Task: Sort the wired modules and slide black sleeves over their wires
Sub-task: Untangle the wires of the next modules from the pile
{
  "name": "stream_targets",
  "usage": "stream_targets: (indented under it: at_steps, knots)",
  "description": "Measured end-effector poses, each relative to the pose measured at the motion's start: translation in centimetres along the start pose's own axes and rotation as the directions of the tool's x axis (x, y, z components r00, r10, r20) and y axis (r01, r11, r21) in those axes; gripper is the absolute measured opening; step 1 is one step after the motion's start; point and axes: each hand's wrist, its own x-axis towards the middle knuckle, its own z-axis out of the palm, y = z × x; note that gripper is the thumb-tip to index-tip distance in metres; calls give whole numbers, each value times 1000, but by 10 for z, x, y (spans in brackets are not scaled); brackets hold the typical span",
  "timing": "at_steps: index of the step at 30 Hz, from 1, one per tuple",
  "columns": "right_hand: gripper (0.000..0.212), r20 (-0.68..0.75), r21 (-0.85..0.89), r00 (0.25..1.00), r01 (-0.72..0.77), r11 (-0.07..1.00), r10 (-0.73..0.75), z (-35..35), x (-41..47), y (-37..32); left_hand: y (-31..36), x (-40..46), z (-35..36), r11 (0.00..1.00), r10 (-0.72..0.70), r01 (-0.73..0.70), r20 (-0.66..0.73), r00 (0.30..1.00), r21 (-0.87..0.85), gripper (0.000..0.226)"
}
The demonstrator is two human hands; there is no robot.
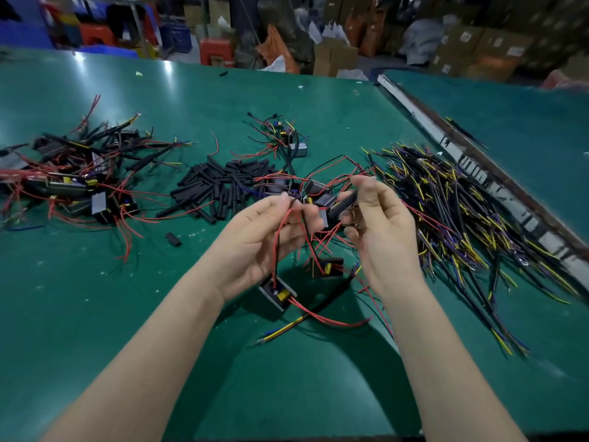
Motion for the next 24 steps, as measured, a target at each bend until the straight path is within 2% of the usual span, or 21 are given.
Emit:
stream_targets:
  at_steps: [7, 13, 18, 24]
  knots:
    - [22, 36, -27, 987, 159, 987, -158, 3, -5, -1, -7, -2, 1, 971, -32, 25, 22, 999, 237, 18]
    - [20, 45, -23, 986, 163, 986, -162, 4, -4, 1, -9, -2, -2, 968, -2, -10, 47, 999, 252, 16]
    - [22, 38, -3, 988, 150, 989, -150, 2, -4, 2, -11, -1, -3, 970, -27, 17, 40, 999, 243, 13]
    - [22, 31, 61, 991, 128, 990, -130, 3, -1, 1, -15, 1, -4, 977, 6, -8, 9, 1000, 211, 7]
